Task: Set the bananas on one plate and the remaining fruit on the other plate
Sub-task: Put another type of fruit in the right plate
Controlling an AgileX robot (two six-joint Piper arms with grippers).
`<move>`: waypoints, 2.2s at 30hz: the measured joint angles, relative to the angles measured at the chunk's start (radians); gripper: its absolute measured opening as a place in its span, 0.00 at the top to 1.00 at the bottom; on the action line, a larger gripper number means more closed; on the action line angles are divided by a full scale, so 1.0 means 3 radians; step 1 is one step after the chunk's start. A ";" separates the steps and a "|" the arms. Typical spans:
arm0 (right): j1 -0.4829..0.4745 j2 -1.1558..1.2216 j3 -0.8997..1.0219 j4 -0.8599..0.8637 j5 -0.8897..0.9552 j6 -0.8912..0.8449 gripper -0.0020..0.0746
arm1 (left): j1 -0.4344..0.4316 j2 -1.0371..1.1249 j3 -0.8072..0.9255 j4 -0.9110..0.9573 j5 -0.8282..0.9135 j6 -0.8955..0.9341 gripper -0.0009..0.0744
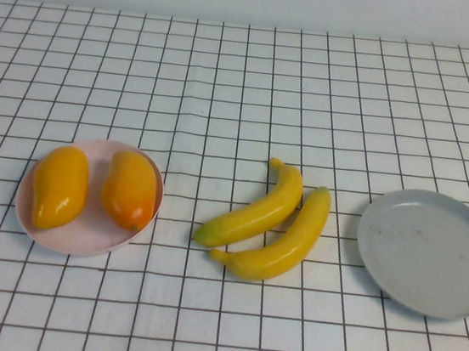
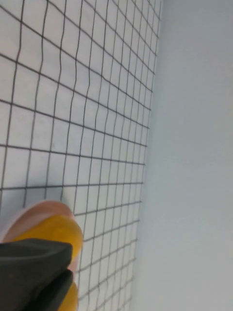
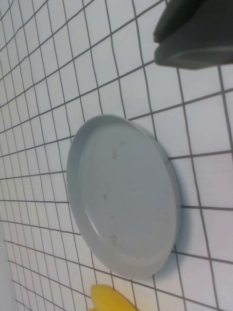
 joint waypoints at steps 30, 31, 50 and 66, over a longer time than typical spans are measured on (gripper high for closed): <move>0.0000 0.0000 0.0000 0.0000 0.0000 0.0000 0.99 | -0.0735 -0.0354 0.0000 0.0512 0.1345 0.0000 0.99; 0.0000 0.0000 0.0000 0.0000 0.0000 0.0000 0.99 | -0.0750 -0.0359 0.0000 0.0512 0.1345 0.0000 0.99; 0.0000 0.0000 0.0000 0.0093 -0.0117 0.0000 0.99 | -0.0774 -0.0359 0.0000 0.0512 0.1345 0.0000 0.99; 0.0065 0.0000 0.0000 0.3672 -0.0580 -0.0476 0.99 | -0.0774 -0.0359 0.0000 0.0512 0.1345 0.0000 0.99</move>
